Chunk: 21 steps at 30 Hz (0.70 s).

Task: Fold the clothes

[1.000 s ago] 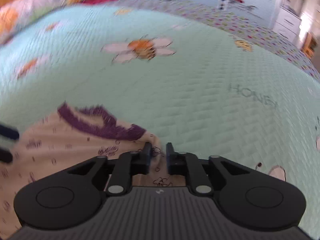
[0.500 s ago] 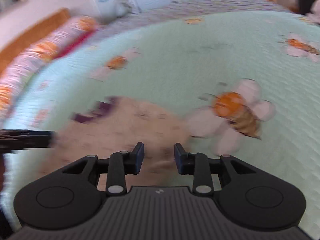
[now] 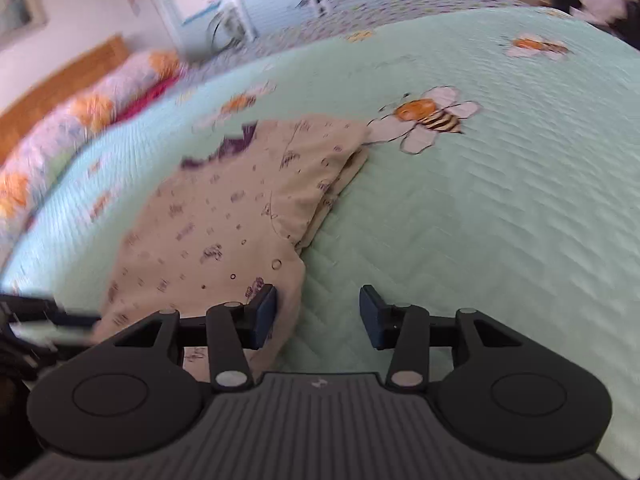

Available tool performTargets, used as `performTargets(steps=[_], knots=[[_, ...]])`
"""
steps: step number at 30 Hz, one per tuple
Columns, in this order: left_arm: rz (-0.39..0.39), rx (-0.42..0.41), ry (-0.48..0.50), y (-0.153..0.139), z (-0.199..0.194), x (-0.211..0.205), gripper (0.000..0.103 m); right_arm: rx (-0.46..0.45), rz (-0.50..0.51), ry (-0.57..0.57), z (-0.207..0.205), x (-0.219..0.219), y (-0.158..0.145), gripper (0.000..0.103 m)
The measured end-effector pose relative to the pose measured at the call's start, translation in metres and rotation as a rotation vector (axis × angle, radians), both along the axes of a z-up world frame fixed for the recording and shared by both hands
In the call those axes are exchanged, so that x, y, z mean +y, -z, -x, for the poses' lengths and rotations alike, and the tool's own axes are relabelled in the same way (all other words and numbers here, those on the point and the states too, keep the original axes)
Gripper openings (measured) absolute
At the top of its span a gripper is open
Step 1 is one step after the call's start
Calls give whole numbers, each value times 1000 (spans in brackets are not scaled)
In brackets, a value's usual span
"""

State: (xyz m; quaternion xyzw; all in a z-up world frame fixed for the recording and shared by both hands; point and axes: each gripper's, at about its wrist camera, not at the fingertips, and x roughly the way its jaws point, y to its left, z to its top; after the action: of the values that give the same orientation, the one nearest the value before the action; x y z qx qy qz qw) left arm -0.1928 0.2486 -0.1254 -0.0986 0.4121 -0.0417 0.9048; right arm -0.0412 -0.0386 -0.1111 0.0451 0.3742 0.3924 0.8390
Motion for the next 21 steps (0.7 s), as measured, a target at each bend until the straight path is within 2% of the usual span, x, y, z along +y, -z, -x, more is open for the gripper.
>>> performTargets(steps=[2,4,6,8,10,13,16,17,19,21], knots=[[17,-8,-25,-1,13,5,51,-45,14,16,17,-5,-5,47],[26,-21,-27,-5,18,4,51,-113,46,-28,39,2,-13,47],[18,-19,-1,-4,21,-4,53,-105,73,-104,52,12,-9,47],[-23,2,25,2,25,-14,53,-153,210,-98,58,19,4,46],[-39,-8,12,1,32,-16,52,-155,289,-2,50,10,12,47],[16,-88,19,-15,40,-12,53,-165,181,37,54,-9,-9,47],[43,-151,41,-25,23,-19,55,-205,122,-50,73,13,-27,47],[52,-150,53,-23,14,-22,56,-191,118,-96,76,26,-24,47],[60,-96,71,-8,-1,-25,56,-173,159,-134,77,46,-8,47],[32,-34,46,9,-1,-20,51,-134,227,-95,70,52,12,47]])
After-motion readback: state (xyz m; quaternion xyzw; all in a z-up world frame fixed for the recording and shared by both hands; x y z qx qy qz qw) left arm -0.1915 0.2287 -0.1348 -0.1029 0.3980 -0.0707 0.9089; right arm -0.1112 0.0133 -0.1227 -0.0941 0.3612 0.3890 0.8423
